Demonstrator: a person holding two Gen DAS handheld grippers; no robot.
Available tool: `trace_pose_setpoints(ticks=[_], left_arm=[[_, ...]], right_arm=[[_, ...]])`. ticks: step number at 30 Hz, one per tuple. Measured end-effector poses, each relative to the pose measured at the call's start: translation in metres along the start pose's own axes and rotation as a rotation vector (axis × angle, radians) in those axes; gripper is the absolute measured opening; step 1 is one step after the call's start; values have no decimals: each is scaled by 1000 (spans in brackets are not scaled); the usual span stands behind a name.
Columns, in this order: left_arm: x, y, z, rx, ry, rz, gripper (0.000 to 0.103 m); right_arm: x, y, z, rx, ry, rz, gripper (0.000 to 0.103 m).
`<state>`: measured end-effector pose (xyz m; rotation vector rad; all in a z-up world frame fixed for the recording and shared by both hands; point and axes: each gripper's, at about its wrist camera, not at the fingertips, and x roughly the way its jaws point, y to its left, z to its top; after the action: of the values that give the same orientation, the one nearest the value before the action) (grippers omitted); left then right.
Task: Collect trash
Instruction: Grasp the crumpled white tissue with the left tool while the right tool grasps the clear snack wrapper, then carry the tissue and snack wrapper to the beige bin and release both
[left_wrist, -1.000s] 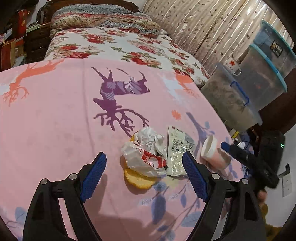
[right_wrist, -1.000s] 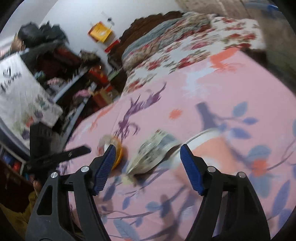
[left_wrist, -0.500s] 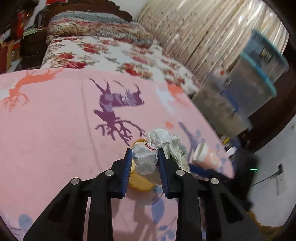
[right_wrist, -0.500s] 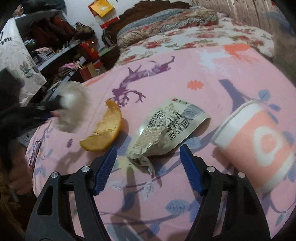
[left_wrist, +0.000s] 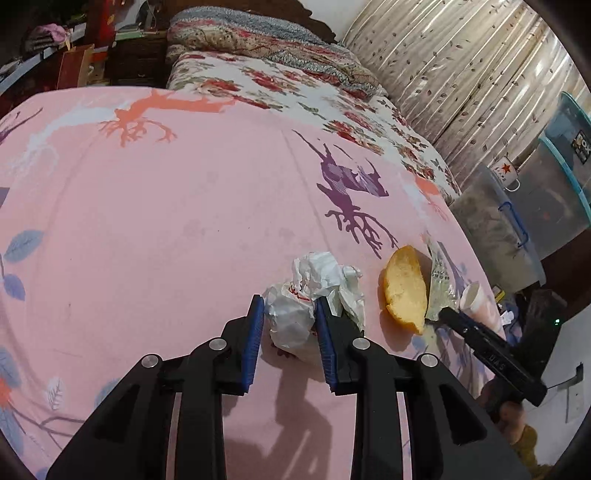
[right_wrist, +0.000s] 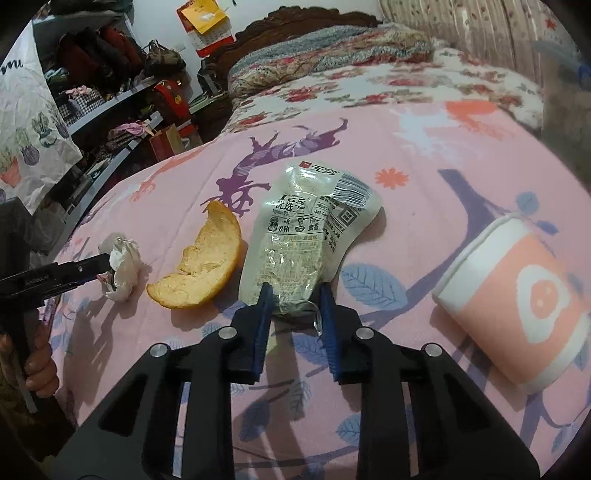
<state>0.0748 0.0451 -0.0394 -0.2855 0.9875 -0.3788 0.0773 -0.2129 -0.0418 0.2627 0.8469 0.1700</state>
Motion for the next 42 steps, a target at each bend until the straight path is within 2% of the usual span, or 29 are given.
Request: trace_pose_setpoints(ticks=[4, 13, 20, 24, 25, 27, 30, 33, 36, 39, 42], left_arm=[[-1, 0, 1, -1, -1, -12, 26], [-17, -7, 6, -31, -2, -135, 26], [-22, -65, 26, 74, 0, -215, 26], [-4, -118, 41, 162, 38, -269, 26], [4, -141, 47, 198, 55, -294, 26], [18, -173, 52, 247, 81, -322, 26], [51, -249, 59, 353, 139, -378, 26], [82, -326, 57, 455, 187, -436, 26], [116, -400, 47, 542, 233, -482, 26], [156, -464, 36, 589, 288, -504, 26], [197, -510, 29, 593, 319, -495, 28]], right_arm=[[-7, 6, -3, -8, -39, -16, 23], [-39, 6, 5, -8, -148, 5, 22], [-72, -11, 11, 11, -247, 4, 22], [-97, -48, 9, 79, -308, -37, 22], [-103, -57, 8, 95, -323, -54, 22], [-124, -89, 3, 140, -365, -113, 22], [-154, -143, -9, 207, -407, -227, 22], [-178, -204, -21, 270, -409, -348, 22], [-189, -254, -28, 295, -365, -442, 22], [-185, -299, -30, 285, -286, -525, 23], [-165, -332, -29, 250, -163, -536, 28]])
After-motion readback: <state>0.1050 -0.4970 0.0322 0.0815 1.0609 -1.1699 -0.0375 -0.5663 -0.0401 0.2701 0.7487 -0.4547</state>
